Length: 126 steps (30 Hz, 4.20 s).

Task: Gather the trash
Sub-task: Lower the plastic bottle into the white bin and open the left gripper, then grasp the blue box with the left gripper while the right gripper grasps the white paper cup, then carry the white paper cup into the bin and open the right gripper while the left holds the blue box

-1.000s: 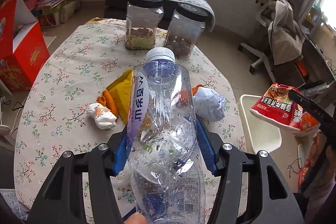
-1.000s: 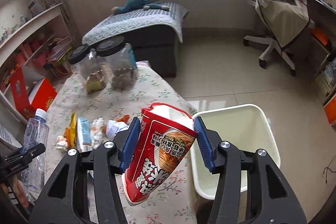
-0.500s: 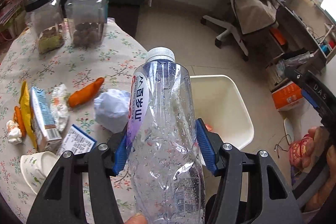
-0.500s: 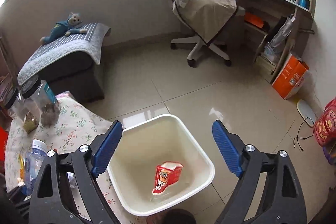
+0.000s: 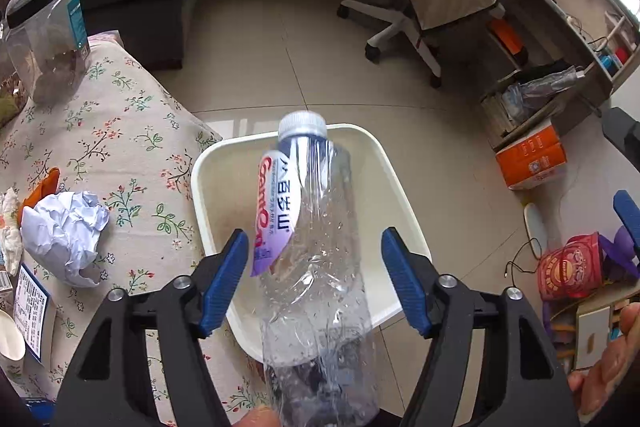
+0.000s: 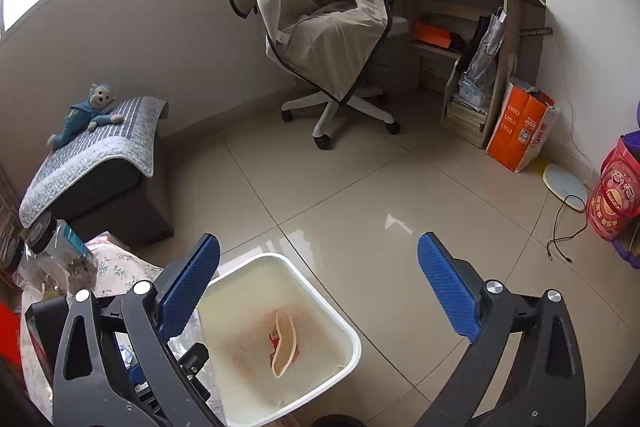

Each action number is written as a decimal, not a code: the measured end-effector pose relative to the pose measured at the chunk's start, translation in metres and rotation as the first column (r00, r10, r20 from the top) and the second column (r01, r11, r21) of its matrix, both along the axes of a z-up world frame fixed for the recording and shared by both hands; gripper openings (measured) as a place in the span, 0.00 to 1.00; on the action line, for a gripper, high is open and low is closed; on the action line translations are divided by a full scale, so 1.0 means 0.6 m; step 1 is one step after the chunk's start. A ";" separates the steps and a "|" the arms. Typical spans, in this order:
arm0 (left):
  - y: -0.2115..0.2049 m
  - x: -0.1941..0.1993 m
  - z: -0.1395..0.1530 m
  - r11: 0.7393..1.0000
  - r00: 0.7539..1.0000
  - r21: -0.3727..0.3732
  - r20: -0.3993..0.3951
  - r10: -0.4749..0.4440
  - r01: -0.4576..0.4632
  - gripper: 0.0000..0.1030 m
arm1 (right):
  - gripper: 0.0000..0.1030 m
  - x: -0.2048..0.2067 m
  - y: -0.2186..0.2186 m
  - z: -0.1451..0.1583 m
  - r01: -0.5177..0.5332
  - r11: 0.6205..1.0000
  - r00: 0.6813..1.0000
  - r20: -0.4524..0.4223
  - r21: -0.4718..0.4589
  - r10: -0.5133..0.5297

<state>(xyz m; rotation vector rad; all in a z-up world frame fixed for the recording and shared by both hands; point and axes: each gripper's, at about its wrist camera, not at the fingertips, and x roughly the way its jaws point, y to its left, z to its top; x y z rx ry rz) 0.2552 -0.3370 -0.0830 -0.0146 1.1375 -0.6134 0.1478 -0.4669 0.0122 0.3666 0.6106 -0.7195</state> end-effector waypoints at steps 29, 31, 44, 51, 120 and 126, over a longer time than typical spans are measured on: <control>0.319 -0.107 0.015 0.950 0.986 0.270 0.105 0.129 -0.154 0.80 | 0.93 0.046 0.238 -0.050 -0.447 0.895 0.873 -0.222 -0.004 0.435; 0.358 -0.111 0.012 0.942 0.986 0.295 0.084 0.142 -0.160 0.80 | 0.93 0.051 0.270 -0.053 -0.487 0.873 0.850 -0.247 -0.030 0.465; 0.524 -0.167 -0.081 0.875 0.989 0.480 -0.150 0.016 0.059 0.80 | 0.93 0.088 0.411 -0.088 -0.662 0.749 0.706 -0.359 -0.029 0.610; 0.550 -0.167 -0.113 0.883 0.984 0.463 -0.180 0.003 0.082 0.74 | 0.93 0.106 0.478 -0.117 -0.775 0.627 0.565 -0.360 0.080 0.743; 0.764 -0.079 0.012 0.886 0.889 0.079 0.078 0.451 -0.457 0.39 | 0.74 0.126 0.679 -0.130 -0.828 0.559 0.528 -0.269 0.049 0.806; 0.733 -0.070 0.028 0.877 0.873 0.052 0.146 0.466 -0.477 0.39 | 0.74 0.116 0.647 -0.099 -0.804 0.594 0.585 -0.217 -0.027 0.782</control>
